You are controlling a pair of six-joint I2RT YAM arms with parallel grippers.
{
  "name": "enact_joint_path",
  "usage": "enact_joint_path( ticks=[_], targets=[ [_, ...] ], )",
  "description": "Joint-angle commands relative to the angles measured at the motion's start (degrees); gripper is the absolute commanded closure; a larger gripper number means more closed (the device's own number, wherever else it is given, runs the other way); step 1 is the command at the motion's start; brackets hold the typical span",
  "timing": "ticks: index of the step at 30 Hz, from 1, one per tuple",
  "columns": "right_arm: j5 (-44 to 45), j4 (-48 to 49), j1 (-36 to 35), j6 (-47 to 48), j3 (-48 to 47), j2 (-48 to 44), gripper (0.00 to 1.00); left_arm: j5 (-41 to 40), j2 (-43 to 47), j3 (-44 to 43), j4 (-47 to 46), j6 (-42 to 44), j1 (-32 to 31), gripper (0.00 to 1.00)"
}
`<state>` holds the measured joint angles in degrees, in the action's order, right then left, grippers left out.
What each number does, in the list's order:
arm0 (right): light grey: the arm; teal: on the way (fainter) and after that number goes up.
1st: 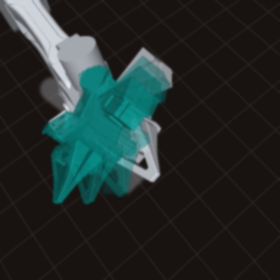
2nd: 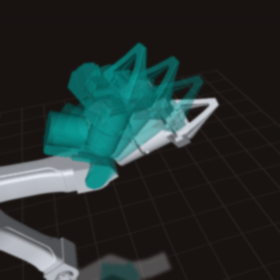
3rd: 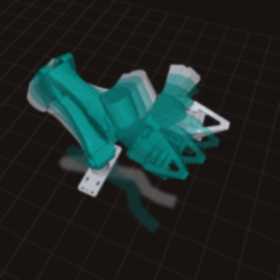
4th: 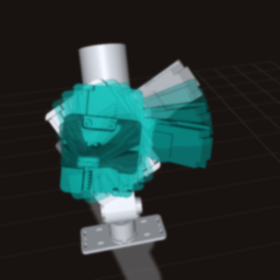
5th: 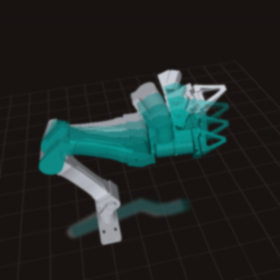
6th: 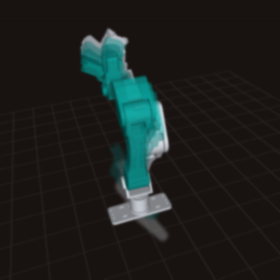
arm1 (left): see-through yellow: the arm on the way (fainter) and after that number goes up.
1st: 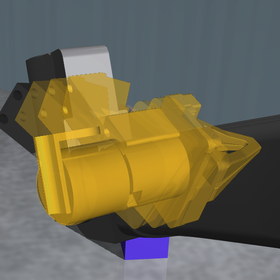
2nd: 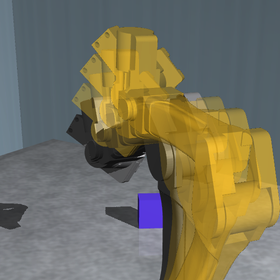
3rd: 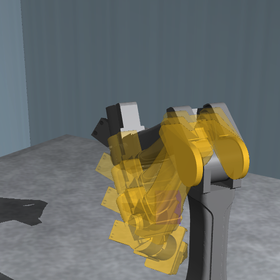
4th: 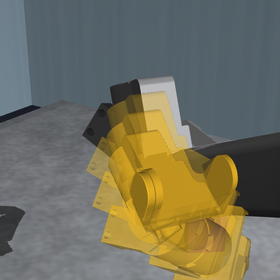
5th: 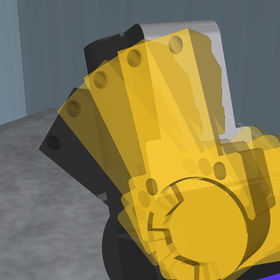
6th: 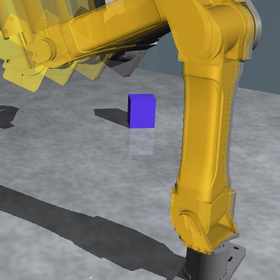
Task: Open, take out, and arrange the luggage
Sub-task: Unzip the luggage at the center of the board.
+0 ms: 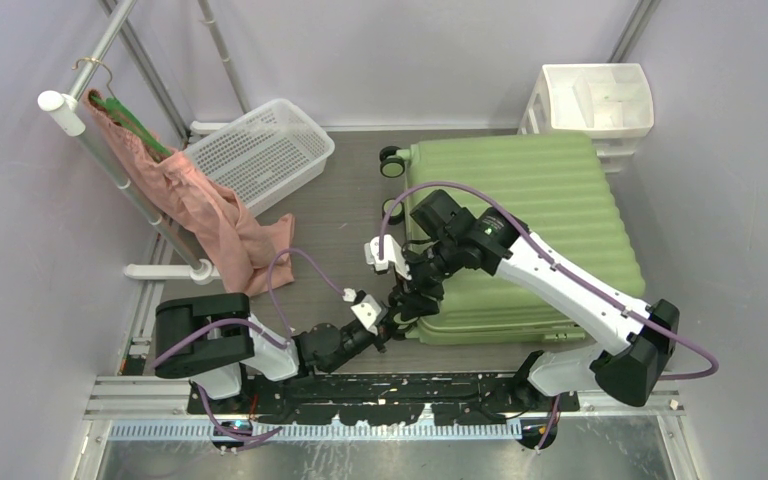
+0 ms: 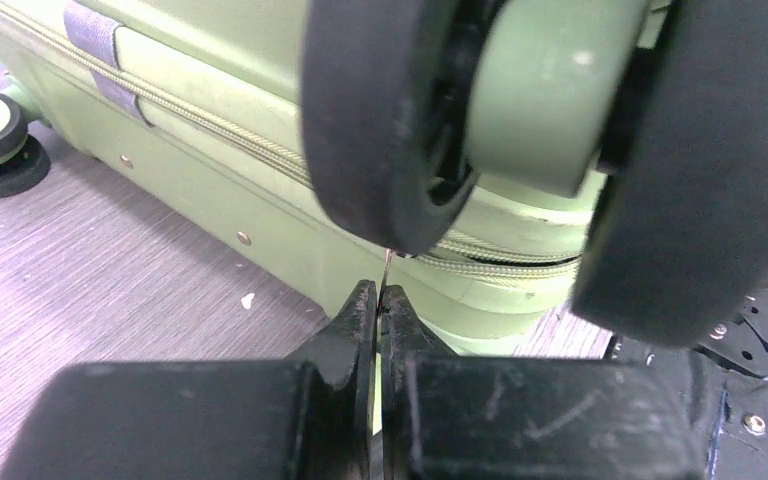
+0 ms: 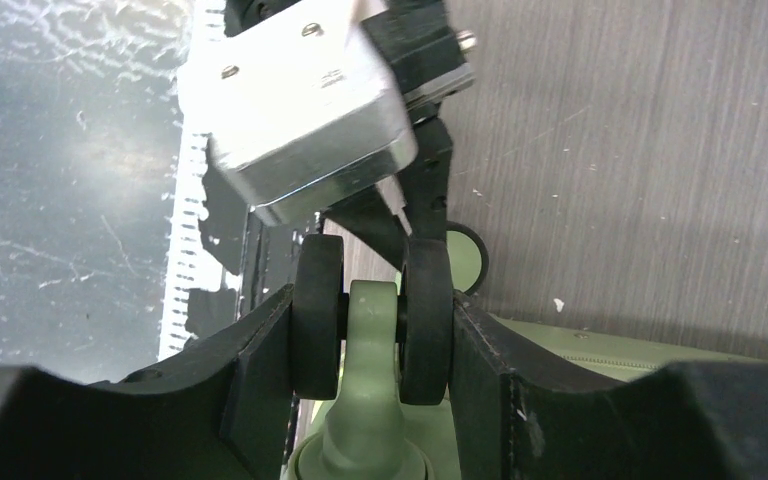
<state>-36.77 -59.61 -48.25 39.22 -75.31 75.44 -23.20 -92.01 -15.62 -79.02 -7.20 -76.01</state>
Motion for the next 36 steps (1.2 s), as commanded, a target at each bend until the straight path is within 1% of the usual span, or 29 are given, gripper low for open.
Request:
enact_joint_path(
  ticks=[1, 10, 18, 22, 30, 36],
  targets=[
    [-11.21, -12.59, -1.41, 8.57, -1.31, -4.89, 0.98, -3.43, -0.6, 0.17, -3.07, -0.39, 1.64, 1.0],
    [-12.07, -19.64, -1.4, 18.37, 0.17, -6.56, 0.98, -1.3, -0.69, -0.83, -3.07, -0.88, 2.83, 1.0],
    [-12.15, -21.63, -1.3, 22.14, 2.35, -8.02, 0.97, 3.06, -3.81, -2.9, -3.07, -2.12, 3.06, 1.0],
    [-12.68, -23.76, -1.15, 26.18, 3.99, -8.53, 0.93, 2.35, -5.13, -3.64, -3.07, -2.92, 3.42, 1.0],
    [-12.28, -25.55, -0.71, 30.95, 6.1, -9.25, 0.93, -1.57, -6.56, -5.48, -3.07, -5.0, 5.78, 1.0],
    [-12.4, -29.32, -0.11, 38.36, 6.87, -9.51, 0.92, -5.61, -7.13, -6.27, -3.02, -5.51, 7.11, 1.0]
  ],
)
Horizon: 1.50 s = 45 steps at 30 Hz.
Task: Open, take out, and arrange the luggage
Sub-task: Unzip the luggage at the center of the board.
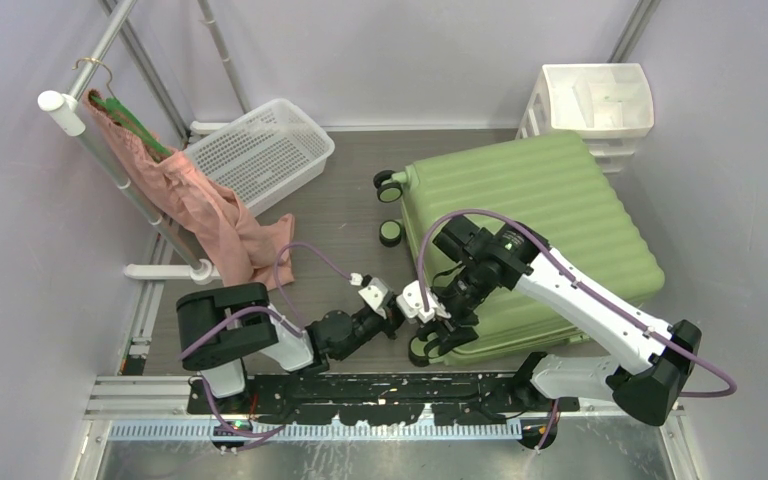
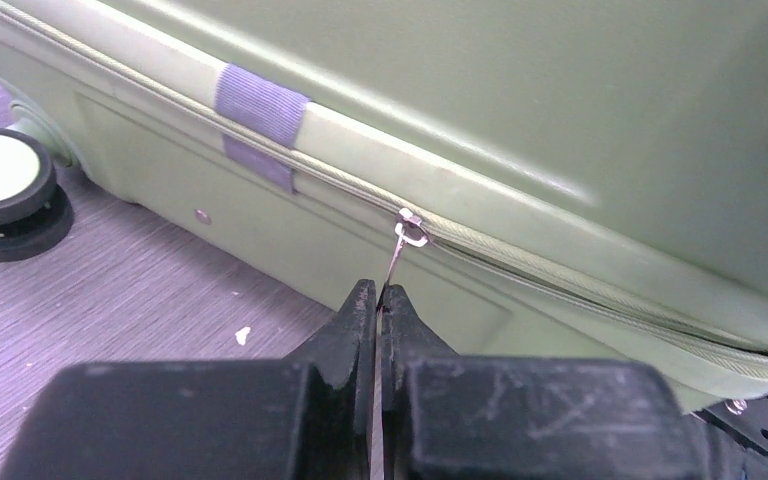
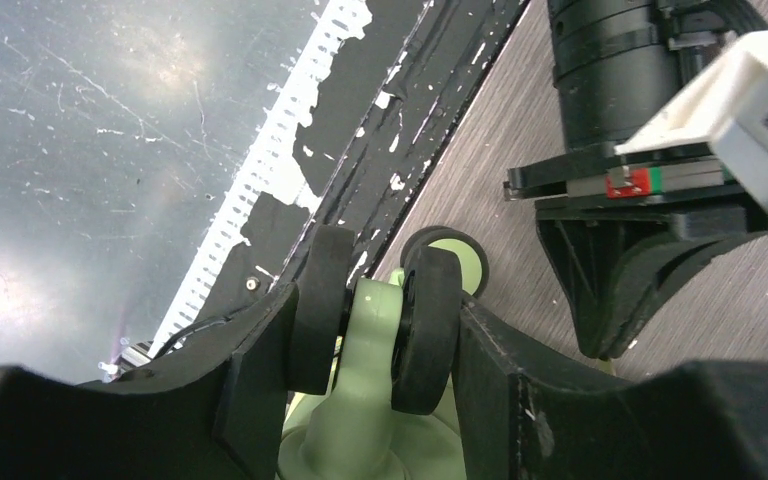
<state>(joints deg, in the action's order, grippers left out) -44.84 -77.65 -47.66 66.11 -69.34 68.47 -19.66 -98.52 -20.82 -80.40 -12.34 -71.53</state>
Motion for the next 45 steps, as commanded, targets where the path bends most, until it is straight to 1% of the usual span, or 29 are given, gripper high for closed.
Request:
enact_joint_path(
  ticks=[1, 6, 12, 23, 25, 32, 38, 45],
  targets=[
    [-4.48, -11.98, -0.57, 12.57, 1.1, -2.57, 0.91, -9.62, -0.7, -1.07, -1.64, -0.54, 2.93, 1.0],
    [-5.15, -14.15, -0.24, 16.21, 1.73, -2.66, 0.91, -10.9, -0.38, -1.23, -1.64, -0.91, 5.09, 1.0],
    [-5.47, -14.81, 0.02, 17.35, 1.96, -2.55, 0.92, -10.23, 0.08, -1.98, -1.6, -1.06, 8.34, 1.0],
    [-6.04, -15.35, 0.58, 19.28, 3.22, -2.49, 0.91, -9.34, -3.68, -7.49, -1.29, -4.47, 15.87, 1.0],
    [-6.06, -15.3, 0.63, 19.41, 3.53, -2.47, 0.91, -9.23, -3.85, -8.51, -0.28, -5.3, 17.24, 1.0],
    [-6.22, -15.1, 0.58, 19.93, 4.34, -2.55, 0.91, -4.4, -4.21, -13.1, 6.63, -9.14, 23.14, 1.0],
    [-6.27, -15.87, 0.56, 20.63, 4.61, -2.91, 0.92, -0.26, -5.59, -16.62, 10.31, -13.12, 27.65, 1.0],
    [-7.1, -18.2, 0.59, 23.43, 6.84, -3.89, 0.92, 3.95, -6.54, -20.8, 15.51, -14.46, 31.04, 1.0]
  ],
)
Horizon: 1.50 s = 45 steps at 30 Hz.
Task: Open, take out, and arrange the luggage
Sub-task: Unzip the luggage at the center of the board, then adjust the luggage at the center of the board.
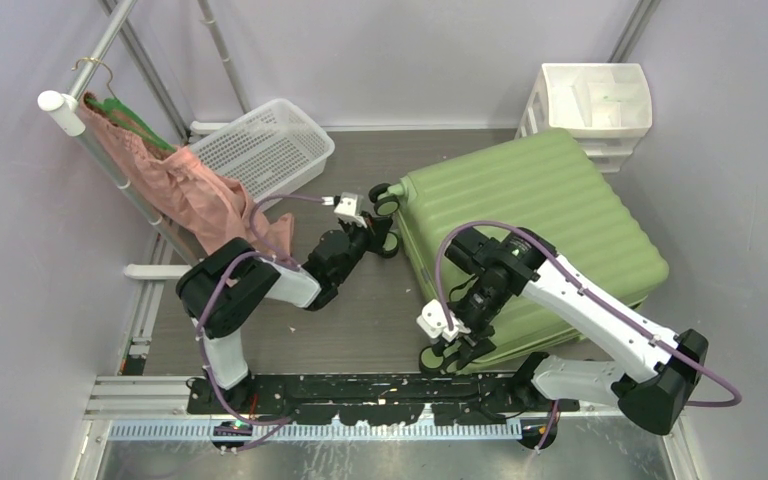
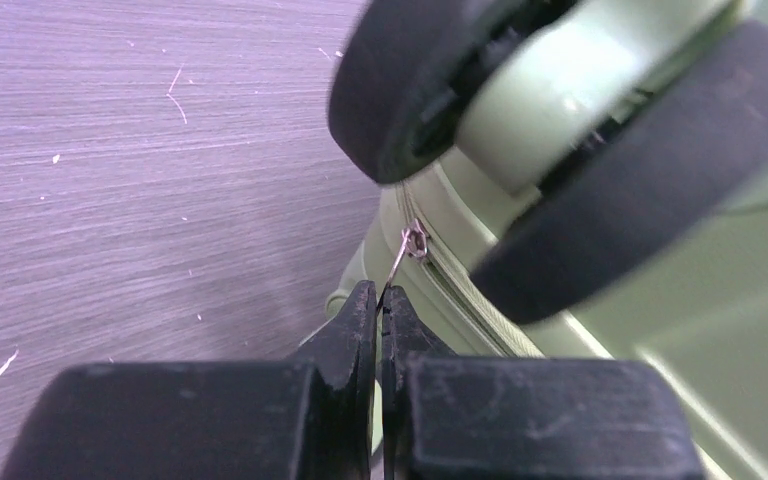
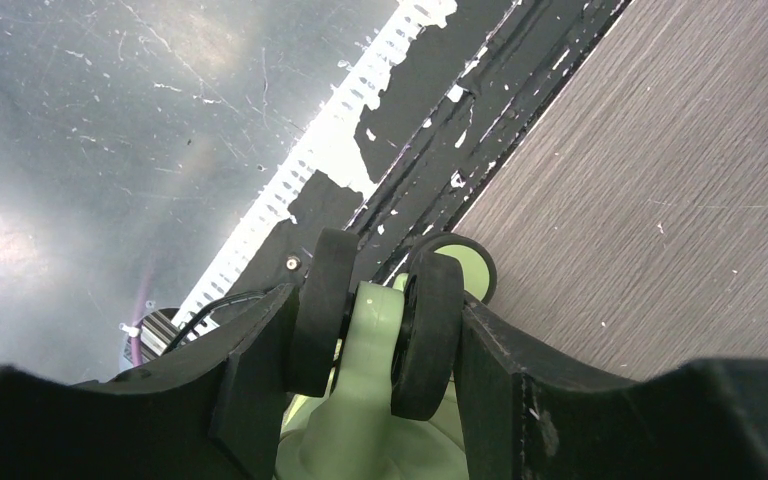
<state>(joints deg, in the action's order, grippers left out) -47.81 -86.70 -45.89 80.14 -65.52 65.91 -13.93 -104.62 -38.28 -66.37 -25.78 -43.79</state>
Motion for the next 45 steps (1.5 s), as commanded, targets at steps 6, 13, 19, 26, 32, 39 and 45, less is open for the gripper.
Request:
enact_joint_path(
  ticks=[6, 13, 19, 26, 32, 39, 45],
  targets=[
    [-4.35, -10.38, -1.17, 10.61, 4.11, -2.56, 0.92, 0.66, -1.34, -6.82, 5.35, -1.08, 5.28, 1.0],
    [-4.74, -11.37, -1.31, 12.32, 5.19, -3.45, 0.92, 5.04, -2.5, -11.42, 9.48, 1.56, 6.59, 1.0],
    [-4.78, -11.31, -1.61, 12.8, 6.26, -4.37, 0.92, 5.68, -2.28, -12.39, 10.99, 2.76, 7.27, 1.0],
    [-5.16, -11.04, -1.66, 12.08, 5.3, -5.01, 0.75, 9.16, 0.39, -6.2, 5.44, 2.7, 7.81, 0.88],
    [-5.4, -10.18, -1.7, 8.71, 3.64, -5.45, 0.4, 16.77, 7.64, 5.18, 3.35, 2.77, 6.98, 0.66],
    [-5.47, -9.83, -1.62, -1.56, -8.15, -2.56, 0.13, 18.19, 19.03, 13.41, 9.64, 11.12, 0.96, 0.45],
    [1.96, -6.78, -1.42, -17.77, -22.11, 1.74, 0.06, 19.91, 36.52, 15.81, 25.15, 20.3, -0.86, 0.29]
  ],
)
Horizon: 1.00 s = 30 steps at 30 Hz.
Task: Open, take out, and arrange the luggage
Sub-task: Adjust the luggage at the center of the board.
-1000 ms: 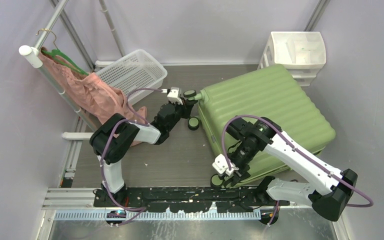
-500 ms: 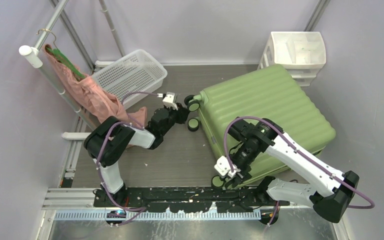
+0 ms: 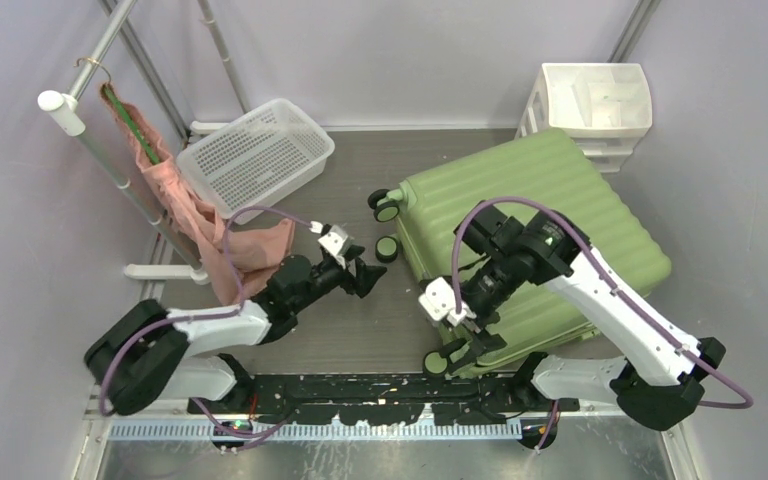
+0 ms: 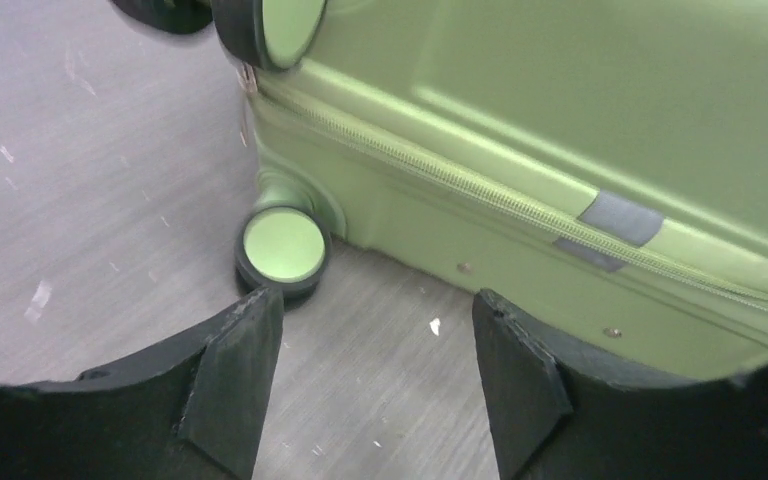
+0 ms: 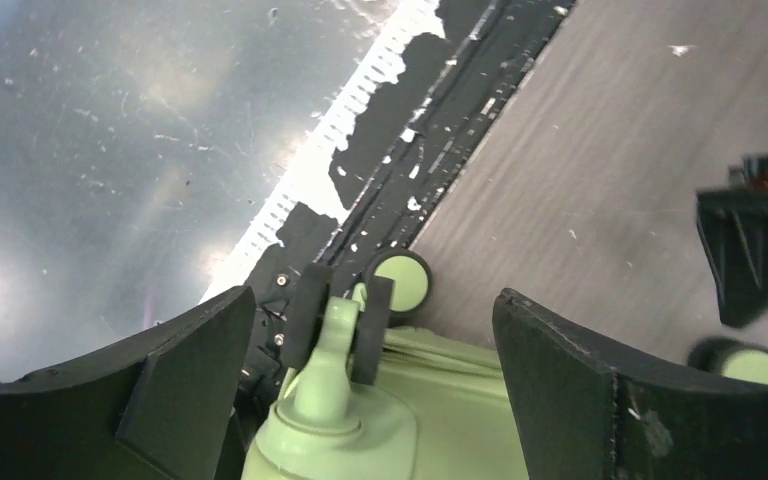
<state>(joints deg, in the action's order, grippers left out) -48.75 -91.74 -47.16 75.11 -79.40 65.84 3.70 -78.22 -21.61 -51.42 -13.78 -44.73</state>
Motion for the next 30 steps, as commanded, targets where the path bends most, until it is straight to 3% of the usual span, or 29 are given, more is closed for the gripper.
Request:
enact_joint_path(
  ticks=[1, 4, 7, 13, 21, 25, 28, 30],
  targets=[
    [4.8, -1.46, 0.02, -15.26, -10.71, 2.91, 0.06, 3.7, 12.84, -2.46, 16.12, 10.12, 0.08, 0.27],
    [10.17, -2.19, 1.57, -18.96, -15.85, 4.3, 0.09, 6.26, 17.34, -10.33, 31.56, 15.66, 0.25, 0.2],
    [12.7, -1.34, 5.48, -21.47, -17.44, 3.64, 0.13, 8.81, 17.61, -16.79, 41.01, 20.07, 1.3, 0.16],
    [12.05, -0.15, 13.3, -24.63, -17.42, 1.95, 0.18, 18.52, 8.91, -30.3, 50.06, 20.32, 9.48, 0.15],
    [10.46, 1.01, 16.18, -25.19, -14.21, 1.71, 0.2, 25.2, -6.44, -51.07, 65.71, 25.05, 12.68, 0.14],
    [10.44, 0.35, 16.33, -24.87, -13.15, 1.81, 0.2, 29.2, -12.34, -57.0, 69.87, 26.15, 13.18, 0.15],
    [10.64, 0.12, 16.45, -24.75, -12.36, 1.91, 0.21, 32.54, -16.03, -59.85, 70.25, 25.35, 13.18, 0.19],
    [10.9, 0.16, 16.54, -24.75, -11.82, 2.01, 0.22, 32.98, -18.24, -61.64, 70.64, 24.16, 13.18, 0.28]
  ],
)
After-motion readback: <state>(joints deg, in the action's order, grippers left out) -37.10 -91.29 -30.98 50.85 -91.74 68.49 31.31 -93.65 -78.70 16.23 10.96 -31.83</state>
